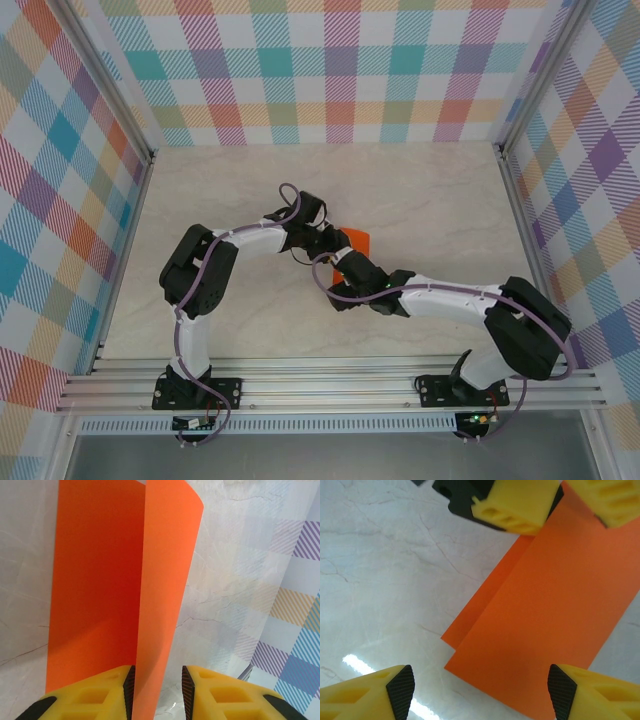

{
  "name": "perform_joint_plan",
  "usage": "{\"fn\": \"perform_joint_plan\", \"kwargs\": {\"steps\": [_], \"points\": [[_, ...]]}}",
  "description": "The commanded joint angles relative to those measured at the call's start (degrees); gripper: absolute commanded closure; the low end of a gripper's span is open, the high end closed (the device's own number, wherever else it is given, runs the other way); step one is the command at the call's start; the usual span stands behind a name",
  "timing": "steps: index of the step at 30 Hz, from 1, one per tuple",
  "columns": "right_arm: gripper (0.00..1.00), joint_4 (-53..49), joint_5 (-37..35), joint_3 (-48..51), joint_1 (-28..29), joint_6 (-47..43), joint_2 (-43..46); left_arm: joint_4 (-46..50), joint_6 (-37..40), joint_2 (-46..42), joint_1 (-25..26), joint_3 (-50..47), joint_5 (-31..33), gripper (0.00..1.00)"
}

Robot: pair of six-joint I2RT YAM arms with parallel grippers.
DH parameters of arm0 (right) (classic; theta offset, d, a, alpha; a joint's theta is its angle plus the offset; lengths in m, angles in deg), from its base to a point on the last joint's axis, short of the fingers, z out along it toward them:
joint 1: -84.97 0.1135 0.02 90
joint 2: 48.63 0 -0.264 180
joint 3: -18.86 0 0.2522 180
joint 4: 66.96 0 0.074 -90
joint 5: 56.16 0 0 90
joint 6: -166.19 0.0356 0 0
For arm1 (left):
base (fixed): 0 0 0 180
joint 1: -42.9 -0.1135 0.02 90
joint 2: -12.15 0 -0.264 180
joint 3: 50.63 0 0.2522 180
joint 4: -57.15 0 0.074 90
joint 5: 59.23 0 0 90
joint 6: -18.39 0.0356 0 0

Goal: Fold a paper plane with a square sheet of paper (pick it up from the middle)

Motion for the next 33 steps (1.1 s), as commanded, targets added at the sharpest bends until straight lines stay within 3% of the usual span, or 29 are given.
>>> {"fn": "perform_joint_plan", "kwargs": {"steps": [1,12,19,24,27,33], "points": [[0.3,-1.18,-6.41,-2.6,1.47,-2.55,-1.85,1.52,0.56,-0.1,-0.5,1.71,-0.91,0.68],[0.49,-3.63,-8.16,-4.33,3.14,-2.93,-1.8,2.07,0.57,0.12,-0.49,1.86,-0.76,0.68],[0.7,-5.93,-8.21,-5.25,3.12,-1.25,-1.88,2.57,0.69,-0.19,-0.49,1.82,-0.53,0.69],[0.8,-7.56,-8.16,-6.3,3.15,0.49,-2.09,3.37,1.0,-0.59,-0.49,1.77,0.02,0.69],[0.89,-8.34,-6.06,-7.09,2.68,0.9,-2.88,3.87,1.33,-0.98,-0.5,1.6,0.54,0.69],[0.95,-6.56,3.06,-6.56,-0.6,1.99,-2.77,6.53,2.45,-3.42,-0.54,1.13,4.79,0.65]]}}
